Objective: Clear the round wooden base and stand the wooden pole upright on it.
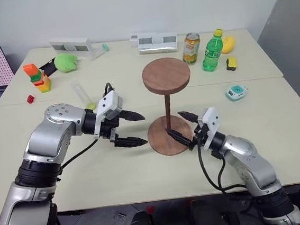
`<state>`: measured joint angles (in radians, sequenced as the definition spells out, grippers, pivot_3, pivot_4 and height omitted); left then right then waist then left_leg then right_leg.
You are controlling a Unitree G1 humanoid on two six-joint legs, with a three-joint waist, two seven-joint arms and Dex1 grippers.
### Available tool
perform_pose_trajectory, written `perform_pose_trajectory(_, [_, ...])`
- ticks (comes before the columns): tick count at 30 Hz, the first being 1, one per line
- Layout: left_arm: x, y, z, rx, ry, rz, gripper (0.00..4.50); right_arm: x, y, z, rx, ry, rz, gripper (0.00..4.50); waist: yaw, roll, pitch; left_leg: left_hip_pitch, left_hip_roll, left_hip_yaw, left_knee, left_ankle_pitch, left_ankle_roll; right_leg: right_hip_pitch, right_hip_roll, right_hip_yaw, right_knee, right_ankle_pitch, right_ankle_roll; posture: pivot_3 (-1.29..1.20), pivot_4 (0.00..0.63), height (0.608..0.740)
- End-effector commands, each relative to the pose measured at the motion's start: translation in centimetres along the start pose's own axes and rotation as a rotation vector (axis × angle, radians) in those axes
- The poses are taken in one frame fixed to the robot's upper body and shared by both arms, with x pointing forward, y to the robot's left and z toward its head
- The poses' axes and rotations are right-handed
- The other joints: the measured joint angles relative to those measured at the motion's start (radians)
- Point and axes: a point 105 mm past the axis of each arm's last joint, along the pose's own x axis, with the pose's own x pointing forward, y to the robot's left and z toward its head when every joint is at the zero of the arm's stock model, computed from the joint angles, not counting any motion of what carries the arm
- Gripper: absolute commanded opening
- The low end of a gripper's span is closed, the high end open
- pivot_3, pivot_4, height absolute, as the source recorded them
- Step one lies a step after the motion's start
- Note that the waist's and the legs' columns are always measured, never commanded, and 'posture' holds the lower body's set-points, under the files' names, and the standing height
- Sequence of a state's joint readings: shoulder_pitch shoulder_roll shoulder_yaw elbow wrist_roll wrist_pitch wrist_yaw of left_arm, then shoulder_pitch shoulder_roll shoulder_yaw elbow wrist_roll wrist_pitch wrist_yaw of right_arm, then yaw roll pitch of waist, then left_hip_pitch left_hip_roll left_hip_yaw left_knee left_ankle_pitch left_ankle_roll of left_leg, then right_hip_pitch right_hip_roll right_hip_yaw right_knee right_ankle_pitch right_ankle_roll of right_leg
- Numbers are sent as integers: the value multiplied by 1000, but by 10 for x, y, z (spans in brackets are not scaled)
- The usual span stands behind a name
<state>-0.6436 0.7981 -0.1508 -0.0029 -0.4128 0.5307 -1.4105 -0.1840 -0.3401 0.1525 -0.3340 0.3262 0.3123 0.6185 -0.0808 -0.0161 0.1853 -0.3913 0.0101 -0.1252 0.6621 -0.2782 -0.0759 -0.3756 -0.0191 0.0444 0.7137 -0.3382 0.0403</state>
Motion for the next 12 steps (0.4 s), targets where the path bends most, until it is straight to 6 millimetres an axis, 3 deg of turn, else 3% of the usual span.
perform_pose_trajectory(1, [-7, 0, 5, 5, -4, 8, 4500, -36, -5, 24, -20, 55, 95, 4451, 3, 0, 0, 0, 0, 0, 0, 0, 0, 0, 0, 0, -1, 0, 0, 0, 150, 740])
perform_pose_trajectory(9, [-16, -2, 2, -29, -1, 39, 4500, -76, -24, 63, -39, 176, 200, 4451, 7, 2, 1, -1, 0, 1, 0, 0, 0, 0, 0, 1, -1, 0, 0, 0, 150, 740])
perform_pose_trajectory(12, [-20, -5, 4, -23, -9, 31, 4500, -80, -23, 64, -37, 212, 225, 4451, 8, 1, 1, -1, 0, 0, 0, 0, 0, 1, 0, -1, -1, 0, 0, 0, 150, 740])
